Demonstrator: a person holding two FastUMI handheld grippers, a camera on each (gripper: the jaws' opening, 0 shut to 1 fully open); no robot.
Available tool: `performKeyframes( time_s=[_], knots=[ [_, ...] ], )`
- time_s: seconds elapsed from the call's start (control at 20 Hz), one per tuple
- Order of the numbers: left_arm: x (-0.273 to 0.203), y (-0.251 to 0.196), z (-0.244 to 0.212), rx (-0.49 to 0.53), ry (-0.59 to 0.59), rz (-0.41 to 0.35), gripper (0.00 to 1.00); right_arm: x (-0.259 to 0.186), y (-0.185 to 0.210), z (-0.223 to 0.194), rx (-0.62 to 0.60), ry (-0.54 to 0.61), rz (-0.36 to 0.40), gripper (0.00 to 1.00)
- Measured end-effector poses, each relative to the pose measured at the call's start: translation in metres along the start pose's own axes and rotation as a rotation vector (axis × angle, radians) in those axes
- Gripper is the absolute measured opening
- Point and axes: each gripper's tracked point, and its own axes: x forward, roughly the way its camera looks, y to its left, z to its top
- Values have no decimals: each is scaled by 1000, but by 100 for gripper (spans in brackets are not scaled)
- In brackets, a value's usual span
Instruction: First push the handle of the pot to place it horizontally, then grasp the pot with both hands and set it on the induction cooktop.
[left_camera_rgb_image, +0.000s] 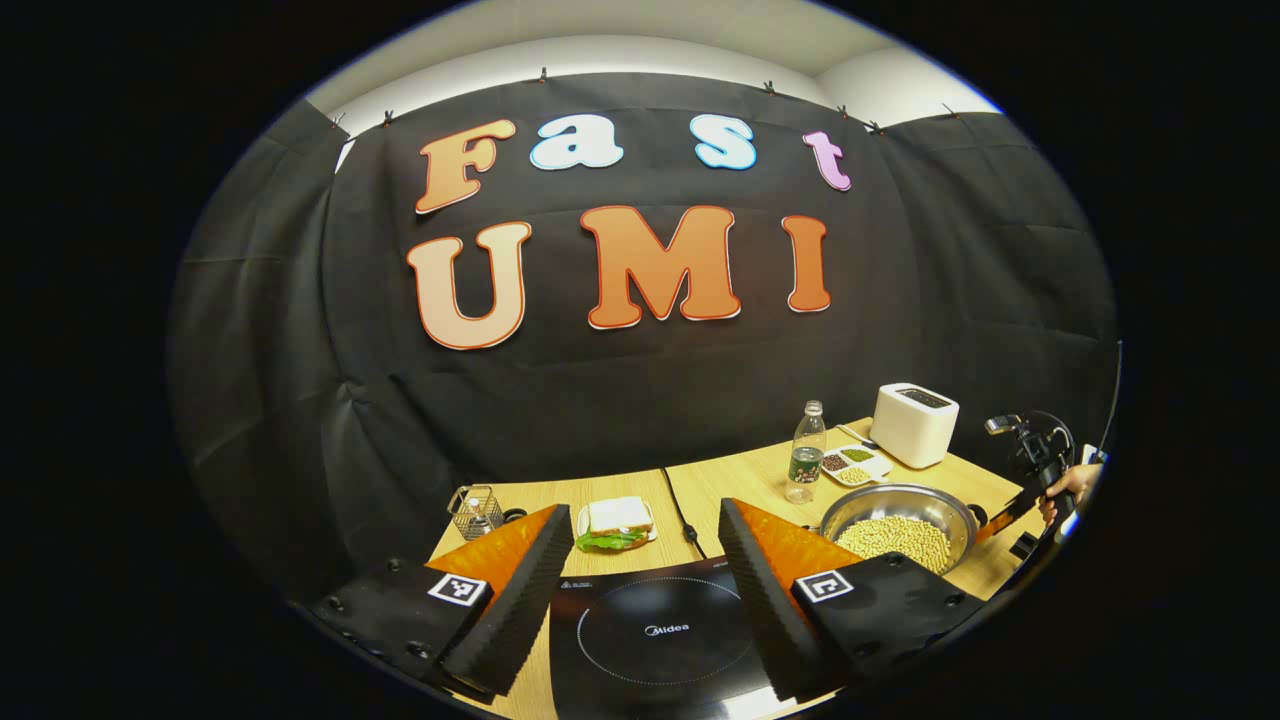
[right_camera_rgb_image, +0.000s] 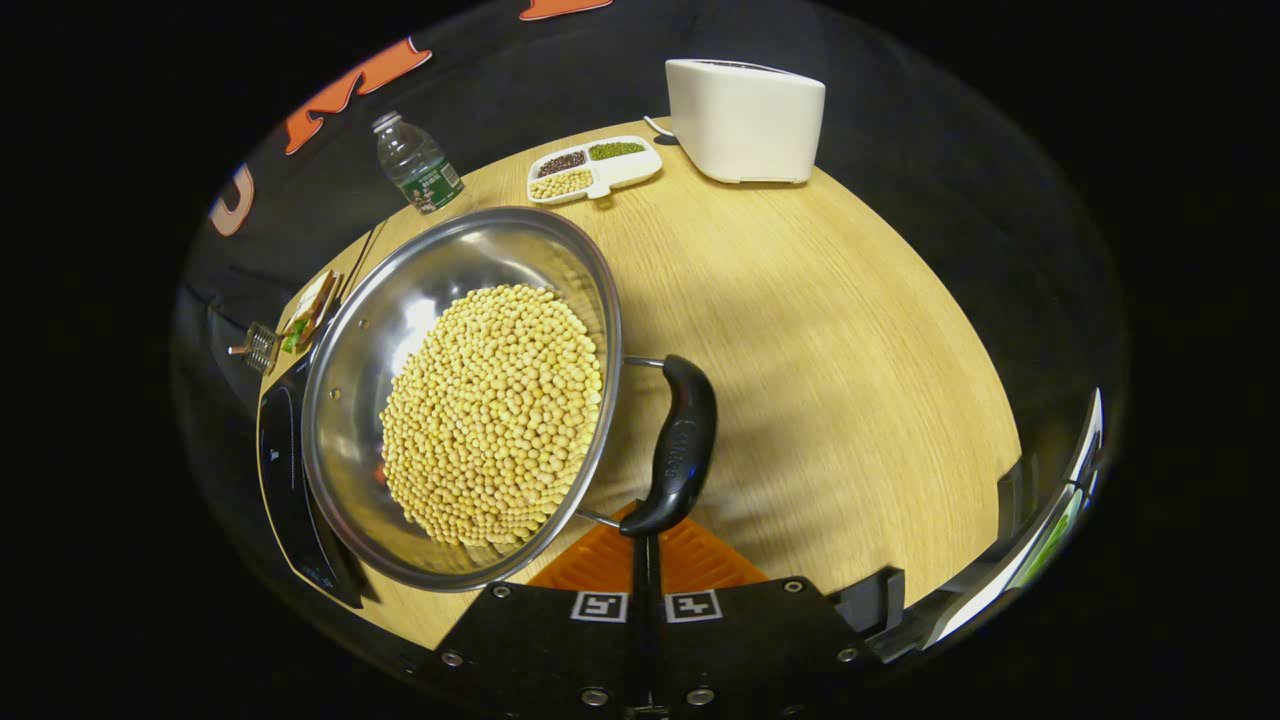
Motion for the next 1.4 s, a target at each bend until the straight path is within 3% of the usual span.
performKeyframes(
  time_s=[0.25, 0.35, 0.45, 0.5, 0.55, 0.7, 0.95, 1.0, 1.05, 1.15, 1.3, 1.35, 1.4],
  knots=[
    [7, -5, -10, 30, 19, -2, 93, 9, -9, 31, -1, -6, -27, 0],
    [10, -7, -13, 31, 27, -8, 98, 12, -11, 44, -5, -10, -38, 0],
    [12, -12, -18, 30, 43, -17, 88, 15, -11, 57, -7, -18, -45, 0],
    [14, -14, -20, 32, 49, -20, 98, 16, -12, 63, -5, -19, -51, 0],
    [15, -17, -21, 34, 55, -23, 93, 17, -10, 69, -6, -26, -54, 0],
    [22, -26, -27, 29, 75, -44, 93, 22, -11, 77, -2, -31, -53, 0],
    [40, -72, -49, -31, 175, -148, 93, 8, -5, 73, 9, -11, 43, 0],
    [46, -85, -54, -44, 210, -174, 89, 0, -6, 78, 31, -36, 68, 0],
    [54, -99, -60, -54, 252, -202, 92, -8, -8, 85, 49, -66, 93, 0],
    [64, -134, -74, -78, 337, -274, 96, -23, -13, 92, 80, -103, 133, 8],
    [76, -174, -97, -96, 473, -345, 96, -31, -26, 101, 79, -134, 126, 35],
    [81, -183, -109, -96, 517, -359, 96, -35, -26, 103, 84, -139, 133, 33],
    [86, -192, -120, -94, 559, -364, 97, -38, -25, 105, 89, -145, 142, 48]
  ],
)
